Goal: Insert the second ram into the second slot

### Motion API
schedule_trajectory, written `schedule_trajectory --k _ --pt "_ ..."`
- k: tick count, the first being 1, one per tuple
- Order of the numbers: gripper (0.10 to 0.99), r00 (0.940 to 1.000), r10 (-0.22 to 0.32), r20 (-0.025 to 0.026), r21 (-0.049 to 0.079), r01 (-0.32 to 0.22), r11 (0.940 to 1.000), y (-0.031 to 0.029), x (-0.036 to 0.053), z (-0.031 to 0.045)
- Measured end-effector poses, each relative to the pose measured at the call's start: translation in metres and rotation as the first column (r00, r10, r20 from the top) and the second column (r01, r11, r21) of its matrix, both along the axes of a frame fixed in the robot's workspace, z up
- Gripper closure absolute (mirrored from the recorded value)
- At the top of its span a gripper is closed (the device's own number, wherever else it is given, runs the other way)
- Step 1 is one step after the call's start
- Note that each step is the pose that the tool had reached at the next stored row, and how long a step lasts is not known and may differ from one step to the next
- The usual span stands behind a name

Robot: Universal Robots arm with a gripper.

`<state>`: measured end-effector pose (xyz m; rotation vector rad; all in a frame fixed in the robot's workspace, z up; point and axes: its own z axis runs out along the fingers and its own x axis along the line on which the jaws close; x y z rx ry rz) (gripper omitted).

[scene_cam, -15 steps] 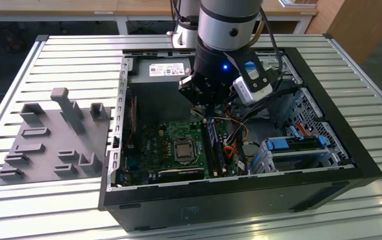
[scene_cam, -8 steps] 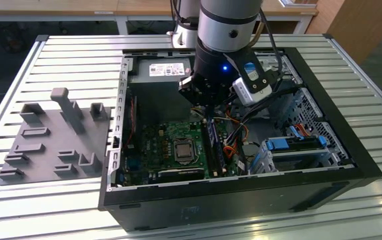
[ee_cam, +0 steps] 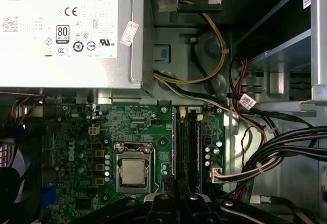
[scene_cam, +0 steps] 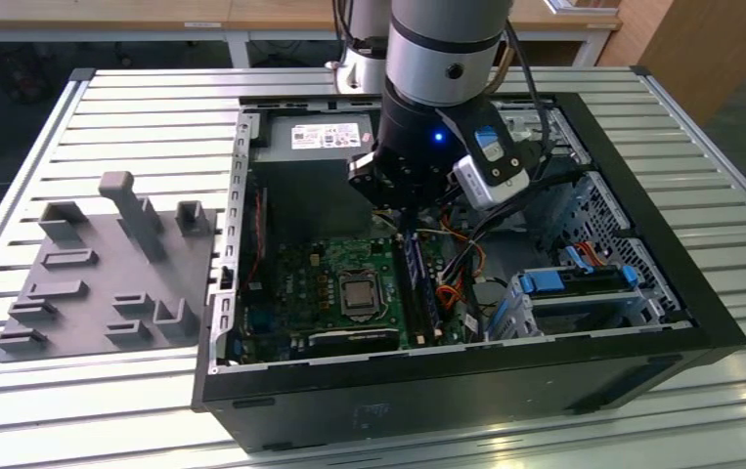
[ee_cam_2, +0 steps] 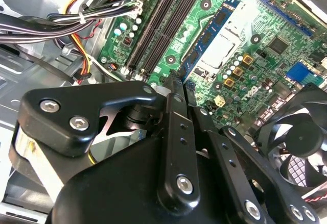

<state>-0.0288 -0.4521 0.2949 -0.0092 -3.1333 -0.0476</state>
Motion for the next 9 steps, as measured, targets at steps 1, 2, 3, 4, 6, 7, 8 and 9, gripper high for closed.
schedule_trajectory --k 1,2,3,4,6,7,8,9 --pt "0.949 1.0000 0.000 -0.0002 0.000 0.000 1.0000 0.0000 0.0000 -0.0001" --pt "0.949 1.0000 0.000 -0.0002 -0.001 0.000 1.0000 0.0000 0.0000 -0.0004" --pt "0.949 1.0000 0.000 -0.0001 -0.001 0.000 1.0000 0.0000 0.0000 -0.0006" --pt "0.949 1.0000 0.000 0.0000 -0.002 0.000 1.0000 0.0000 0.0001 -0.0008" --pt "0.949 1.0000 0.000 -0.0001 -0.003 0.000 1.0000 0.0000 0.0000 -0.0011" --pt "0.949 1.0000 0.000 0.0000 -0.003 0.000 1.0000 0.0000 0.0000 -0.0014" --pt "0.949 1.0000 0.000 0.0001 -0.003 0.000 1.0000 0.0000 -0.0002 -0.0019" --pt "0.949 1.0000 0.000 0.0001 -0.003 0.000 1.0000 0.0000 -0.0004 -0.0024"
